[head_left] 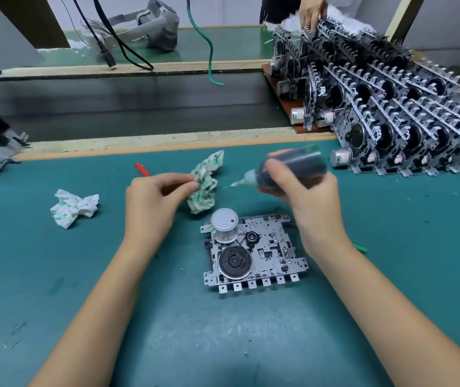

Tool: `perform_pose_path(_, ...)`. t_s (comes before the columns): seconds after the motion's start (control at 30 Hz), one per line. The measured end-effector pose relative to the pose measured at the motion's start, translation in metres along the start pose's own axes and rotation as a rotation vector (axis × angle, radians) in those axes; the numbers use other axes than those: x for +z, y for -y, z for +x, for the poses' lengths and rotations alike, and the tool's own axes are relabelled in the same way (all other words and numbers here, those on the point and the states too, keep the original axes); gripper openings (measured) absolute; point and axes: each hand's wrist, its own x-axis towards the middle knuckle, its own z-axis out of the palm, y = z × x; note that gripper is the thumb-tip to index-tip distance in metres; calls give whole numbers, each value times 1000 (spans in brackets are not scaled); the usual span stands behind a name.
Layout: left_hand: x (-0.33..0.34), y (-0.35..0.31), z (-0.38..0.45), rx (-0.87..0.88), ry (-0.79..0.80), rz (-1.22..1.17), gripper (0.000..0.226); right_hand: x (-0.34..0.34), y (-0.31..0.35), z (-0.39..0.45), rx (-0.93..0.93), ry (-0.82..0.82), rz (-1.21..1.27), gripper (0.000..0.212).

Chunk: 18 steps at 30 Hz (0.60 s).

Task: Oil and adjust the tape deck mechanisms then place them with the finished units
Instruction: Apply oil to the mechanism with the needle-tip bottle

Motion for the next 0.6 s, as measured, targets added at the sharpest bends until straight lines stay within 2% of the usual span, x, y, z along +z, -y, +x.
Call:
perform_pose_path(0.03, -3, 1, -1, 52, -35, 122, 13, -5, 2, 0, 42, -40, 78, 36)
perform_pose_path(0.1, -3, -1, -5, 165, -79, 371, 23, -15, 6, 1, 96, -96, 234, 37)
perform_pose_path(0.2, 2, -19, -14, 320, -100, 433, 29, -22, 8, 2, 150, -130, 313, 38)
perform_pose_path(0.27, 2, -33, -23, 329, 43, 372, 39, -22, 7, 3, 201, -113, 336, 45)
perform_pose_path(0.33, 4, -40, -32, 234, 265, 353, 49, -23, 7, 4, 240, -102, 375, 37)
perform_pose_path(0.4, 9, -40, -39, 236, 371, 529, 53, -26, 8, 6, 251, -108, 412, 28)
perform_pose_path(0.47, 16, -37, -43, 257, 307, 612, 40, -29, 10, 8, 261, -120, 473, 25)
perform_pose_path(0.6, 27, -35, -50, 174, 88, 504, 28, -30, 13, 10, 309, -134, 637, 24)
